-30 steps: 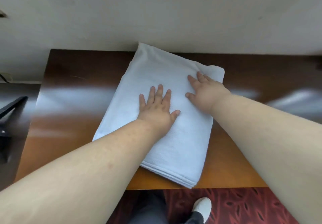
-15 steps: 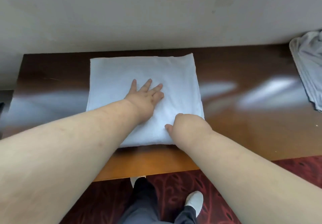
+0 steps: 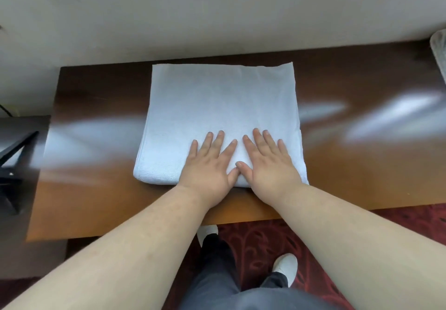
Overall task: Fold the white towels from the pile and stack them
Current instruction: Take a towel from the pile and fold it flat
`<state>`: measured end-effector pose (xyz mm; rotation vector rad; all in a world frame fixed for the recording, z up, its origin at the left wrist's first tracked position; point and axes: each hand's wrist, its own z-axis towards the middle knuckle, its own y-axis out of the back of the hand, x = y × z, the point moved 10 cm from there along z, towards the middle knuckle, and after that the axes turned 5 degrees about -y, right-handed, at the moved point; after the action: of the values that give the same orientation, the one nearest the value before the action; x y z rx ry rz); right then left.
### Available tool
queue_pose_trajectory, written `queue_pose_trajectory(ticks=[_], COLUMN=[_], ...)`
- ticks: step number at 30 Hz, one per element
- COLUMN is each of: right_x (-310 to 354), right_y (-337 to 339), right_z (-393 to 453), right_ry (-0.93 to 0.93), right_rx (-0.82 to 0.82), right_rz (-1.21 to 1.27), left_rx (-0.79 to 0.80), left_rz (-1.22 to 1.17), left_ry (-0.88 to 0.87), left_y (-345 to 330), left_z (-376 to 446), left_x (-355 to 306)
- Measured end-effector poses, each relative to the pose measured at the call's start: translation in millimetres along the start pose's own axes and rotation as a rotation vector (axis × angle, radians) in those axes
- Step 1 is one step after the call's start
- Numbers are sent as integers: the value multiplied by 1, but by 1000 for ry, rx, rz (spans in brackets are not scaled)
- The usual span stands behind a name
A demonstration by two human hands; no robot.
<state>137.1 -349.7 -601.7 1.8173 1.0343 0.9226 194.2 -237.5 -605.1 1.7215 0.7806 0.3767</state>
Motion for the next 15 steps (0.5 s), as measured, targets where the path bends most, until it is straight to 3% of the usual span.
queue_pose_trajectory(ticks=[9, 10, 13, 15], right_x=[-48, -52, -68, -84], right_y=[7, 6, 14, 31], right_z=[-6, -8, -11, -13], right_ry=[-186, -199, -304, -410], right_rx=[-56, -49, -110, -267], right_rz=[-49, -21, 268, 501], left_rx=[-18, -37, -238, -344], left_rz=[29, -43, -466, -660], left_ry=[144, 215, 643, 700], left_y=[7, 8, 11, 14], left_z=[-26, -30, -57, -64], left_x=[106, 114, 163, 176])
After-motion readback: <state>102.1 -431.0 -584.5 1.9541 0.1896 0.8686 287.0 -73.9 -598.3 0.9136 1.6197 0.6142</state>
